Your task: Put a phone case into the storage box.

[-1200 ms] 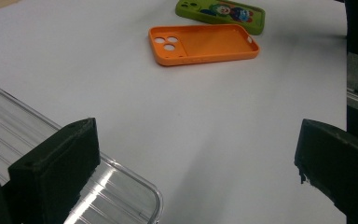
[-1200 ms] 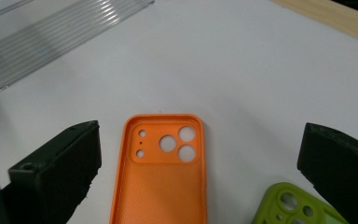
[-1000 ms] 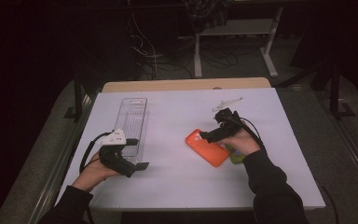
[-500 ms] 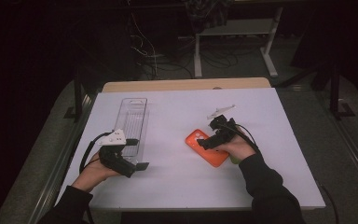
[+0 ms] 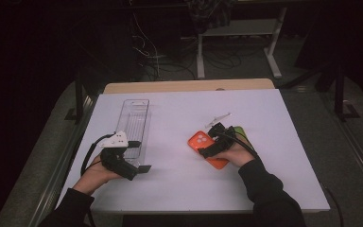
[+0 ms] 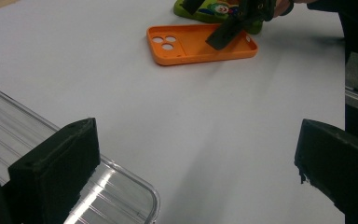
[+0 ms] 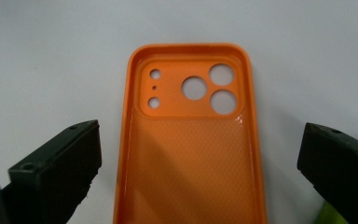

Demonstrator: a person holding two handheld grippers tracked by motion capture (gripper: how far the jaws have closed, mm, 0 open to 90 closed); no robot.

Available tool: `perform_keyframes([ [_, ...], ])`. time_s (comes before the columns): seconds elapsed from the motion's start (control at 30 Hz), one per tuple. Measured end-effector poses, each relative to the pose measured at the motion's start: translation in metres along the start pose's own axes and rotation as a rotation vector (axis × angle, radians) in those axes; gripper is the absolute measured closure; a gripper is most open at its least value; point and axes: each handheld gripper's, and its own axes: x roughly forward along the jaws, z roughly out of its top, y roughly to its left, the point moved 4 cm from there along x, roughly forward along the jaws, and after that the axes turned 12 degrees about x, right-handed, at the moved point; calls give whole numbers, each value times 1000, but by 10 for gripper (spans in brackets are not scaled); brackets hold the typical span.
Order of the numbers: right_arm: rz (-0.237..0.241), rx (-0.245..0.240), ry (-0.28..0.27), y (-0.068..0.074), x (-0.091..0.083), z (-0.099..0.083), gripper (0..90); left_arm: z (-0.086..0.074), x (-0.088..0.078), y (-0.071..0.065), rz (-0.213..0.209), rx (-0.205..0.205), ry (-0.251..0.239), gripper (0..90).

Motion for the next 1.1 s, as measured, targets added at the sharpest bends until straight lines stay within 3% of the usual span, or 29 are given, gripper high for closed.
perform_keyframes([
  [0.2, -14, -18, 21, 1, 6, -5, 0, 0, 0, 0, 0, -2, 0, 0],
  [0.4, -23, -1, 55, 2, 9, -10, 15, 0, 0, 0, -1, -4, -3, 0],
  [0.63, -26, -6, 58, 2, 10, -12, 62, 0, 0, -1, -2, -20, -5, 0],
  [1.1, -57, -28, 53, 3, 9, -15, 134, -1, 1, -1, -2, -6, 2, 0],
])
